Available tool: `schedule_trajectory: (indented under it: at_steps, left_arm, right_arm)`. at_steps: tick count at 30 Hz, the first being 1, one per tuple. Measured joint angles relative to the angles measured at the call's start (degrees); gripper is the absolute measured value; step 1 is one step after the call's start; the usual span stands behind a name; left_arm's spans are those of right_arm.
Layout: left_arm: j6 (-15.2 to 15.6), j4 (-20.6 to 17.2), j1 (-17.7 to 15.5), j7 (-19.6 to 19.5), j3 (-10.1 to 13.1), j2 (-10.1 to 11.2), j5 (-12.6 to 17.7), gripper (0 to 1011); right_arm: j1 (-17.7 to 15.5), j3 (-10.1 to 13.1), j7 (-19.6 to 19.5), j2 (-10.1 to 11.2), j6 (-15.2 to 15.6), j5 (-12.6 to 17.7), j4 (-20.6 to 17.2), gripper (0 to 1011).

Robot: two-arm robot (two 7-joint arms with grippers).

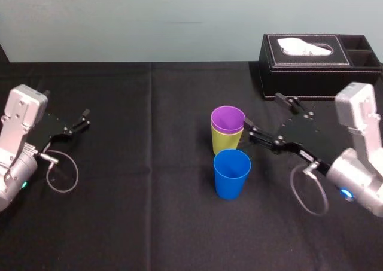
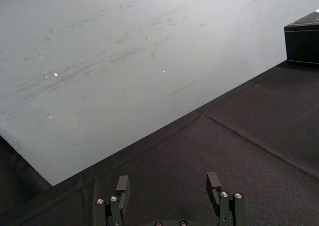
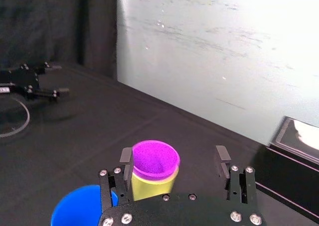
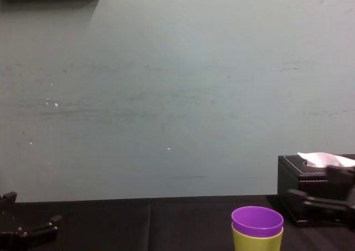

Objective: Stack the three plastic cups sequentially using one hand.

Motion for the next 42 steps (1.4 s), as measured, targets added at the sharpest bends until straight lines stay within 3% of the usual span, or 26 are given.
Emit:
schedule_trajectory:
  at_steps: [3,8,18,29,42]
  left_arm:
    - [0.0,0.0,0.0,0.0,0.0,0.0,0.0,1011]
    - [0.0,0.0,0.0,0.0,0.0,0.0,0.0,1011]
    - [0.0,0.0,0.0,0.0,0.0,0.0,0.0,1011]
    - [0.0,0.0,0.0,0.0,0.0,0.0,0.0,1011]
    - [0.0,0.0,0.0,0.0,0.0,0.0,0.0,1012]
  right_arm:
    - [-3.1,2.0,-0.3,2.2,0.5,0.2,-2.2,1002]
    - [-7.1,4.4,-0.5,4.1,0.6,0.5,-3.7,1002]
    - [-13.3,7.3,0.7,6.1,-1.0,1.4,-3.6,1000]
    - [-17.0,5.7,3.4,6.8,-4.5,0.0,-2.2,1002]
    - [-16.6,2.2,5.6,5.1,-8.2,-0.3,-0.6,1000]
